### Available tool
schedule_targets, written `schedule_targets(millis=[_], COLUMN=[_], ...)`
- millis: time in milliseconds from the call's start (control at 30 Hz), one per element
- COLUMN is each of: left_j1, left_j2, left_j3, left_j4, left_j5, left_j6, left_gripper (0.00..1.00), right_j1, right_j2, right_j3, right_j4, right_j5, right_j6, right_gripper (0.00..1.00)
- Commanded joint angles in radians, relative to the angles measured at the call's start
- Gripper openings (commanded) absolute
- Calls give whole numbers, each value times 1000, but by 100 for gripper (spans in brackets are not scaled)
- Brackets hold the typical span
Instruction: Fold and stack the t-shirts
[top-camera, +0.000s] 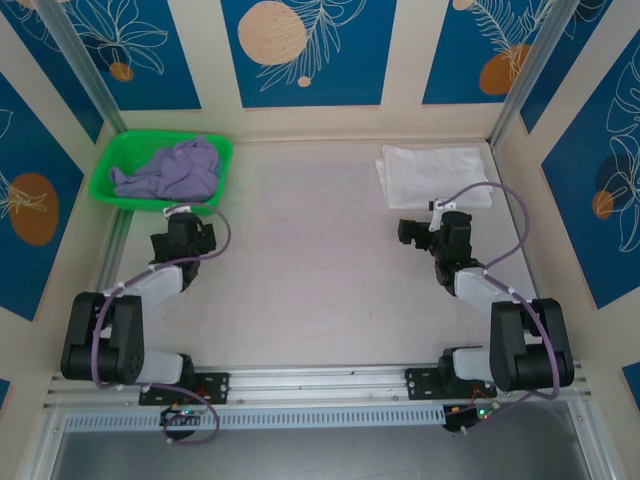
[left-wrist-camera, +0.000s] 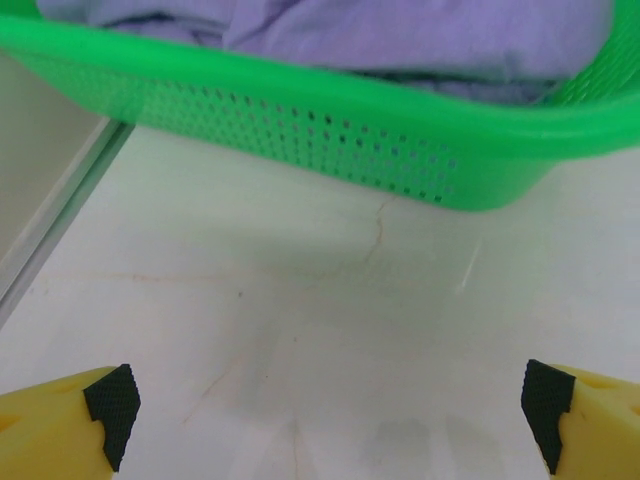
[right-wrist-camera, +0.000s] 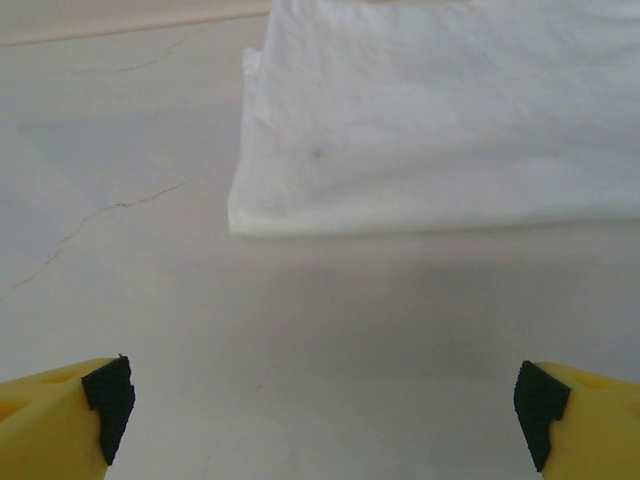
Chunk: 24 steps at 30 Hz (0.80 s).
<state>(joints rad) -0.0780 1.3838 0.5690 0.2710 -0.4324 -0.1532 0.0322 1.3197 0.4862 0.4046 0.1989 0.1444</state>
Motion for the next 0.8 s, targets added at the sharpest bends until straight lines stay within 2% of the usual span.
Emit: schedule_targets(millis=[0, 67, 133, 267, 400, 467, 567, 667, 767], left_j1=[25, 30, 30, 35, 25, 14, -14, -37, -28], left_j2=[57, 64, 64, 79, 60, 70, 107, 148, 152], left_j3=[-34, -29, -65, -77, -170, -222, -248, -221, -183], left_j4=[180, 184, 276, 316, 478, 585, 670, 666, 590], left_j5=[50, 73, 98, 153, 223, 240, 263, 276, 262], left_j6=[24, 31, 47, 69, 112, 134, 177, 217, 194], left_gripper=[100, 100, 100, 100, 100, 100, 100, 100, 100], right_j1=[-17, 6, 20, -1, 15, 27, 68, 89, 46], right_j2=[62, 89, 123, 161, 155, 151, 221, 224, 203], right_j3=[-7, 8, -19, -32, -81, -136, -246, -251, -150], right_j4=[128, 152, 248, 311, 391, 491, 770, 781, 556], right_j5=[-117, -99, -73, -69, -2, 19, 64, 84, 53], right_j6=[-14, -69, -95, -69, -64, -68, -113, -131, -80], right_gripper=[99, 99, 99, 99, 99, 99, 99, 99, 99])
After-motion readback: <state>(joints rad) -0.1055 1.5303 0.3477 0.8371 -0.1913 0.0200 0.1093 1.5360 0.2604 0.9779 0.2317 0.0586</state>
